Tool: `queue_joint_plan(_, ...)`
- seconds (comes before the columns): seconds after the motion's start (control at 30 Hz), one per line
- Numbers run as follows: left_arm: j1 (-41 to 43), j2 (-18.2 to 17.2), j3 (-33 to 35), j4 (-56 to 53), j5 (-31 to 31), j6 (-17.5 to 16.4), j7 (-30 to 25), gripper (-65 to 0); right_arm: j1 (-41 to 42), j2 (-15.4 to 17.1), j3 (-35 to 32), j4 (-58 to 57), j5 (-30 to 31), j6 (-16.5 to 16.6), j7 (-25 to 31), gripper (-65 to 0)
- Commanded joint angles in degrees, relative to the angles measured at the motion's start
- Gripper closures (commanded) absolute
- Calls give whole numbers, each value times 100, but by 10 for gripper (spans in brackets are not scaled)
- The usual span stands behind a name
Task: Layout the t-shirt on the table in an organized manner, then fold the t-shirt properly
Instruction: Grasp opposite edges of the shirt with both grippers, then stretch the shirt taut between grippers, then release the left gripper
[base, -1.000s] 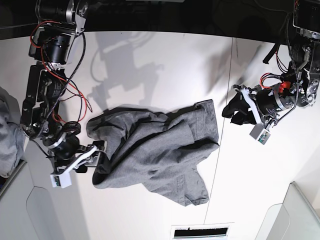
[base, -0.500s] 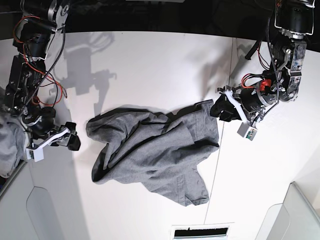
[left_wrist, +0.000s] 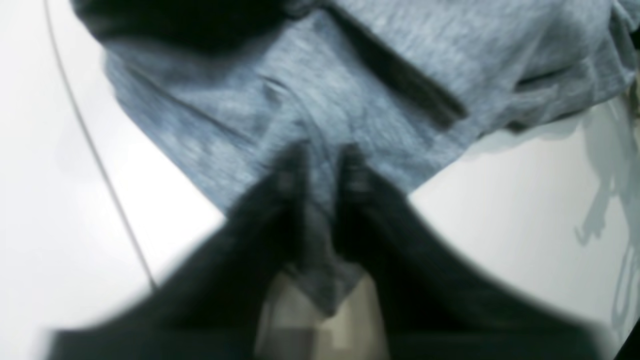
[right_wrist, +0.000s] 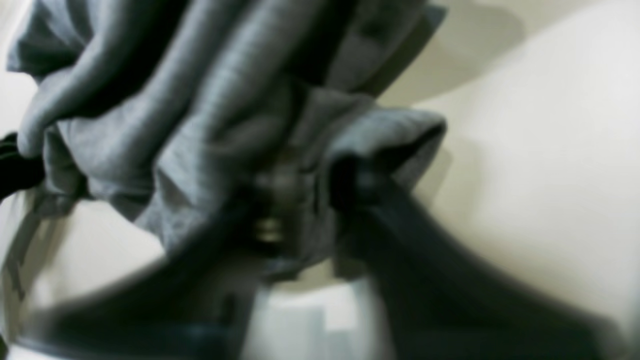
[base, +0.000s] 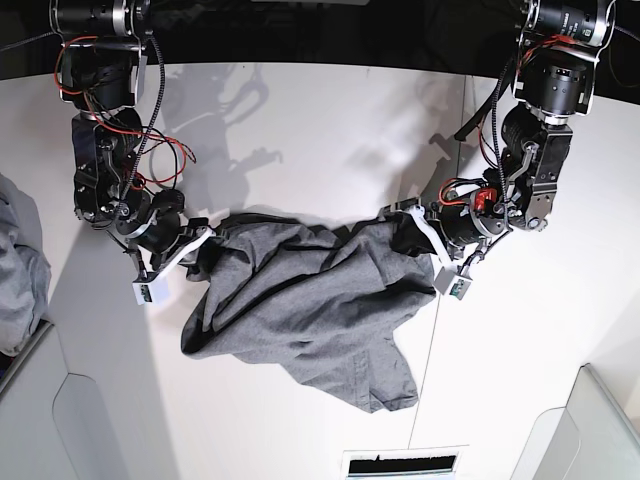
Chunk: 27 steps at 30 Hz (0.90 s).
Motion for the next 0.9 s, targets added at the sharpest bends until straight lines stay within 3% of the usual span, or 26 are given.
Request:
queue_joint_plan(0.0, -166, -68, -24, 59, -81, -39, -114, 0, 129, 33, 13, 81, 79, 50, 205, 0)
queue_joint_plan(0.13, -243, -267, -24, 133, -111, -48, -116, 0, 129, 50, 87, 227, -160, 138, 238, 0)
queue_joint_plan(0.37, -225, -1235, -35, 1209, -715, -111, 232, 0, 96, 201, 732, 1342, -216, 205, -291, 0)
queue_joint_plan(0.6, 76, -2299, -59, 2218, -1078, -109, 295, 0, 92, 627, 1322, 2549, 984, 223, -1700, 0)
queue_joint_plan(0.77, 380, -2588, -664, 2872, -1143, -105, 437, 0, -17, 1097, 1333, 2616, 1386, 304, -1805, 0)
queue_joint_plan(0.87, 601, -2623, -1425, 3069, -1617, -114, 1025, 0, -234, 1320, 1344, 2618, 1399, 304, -1808, 0)
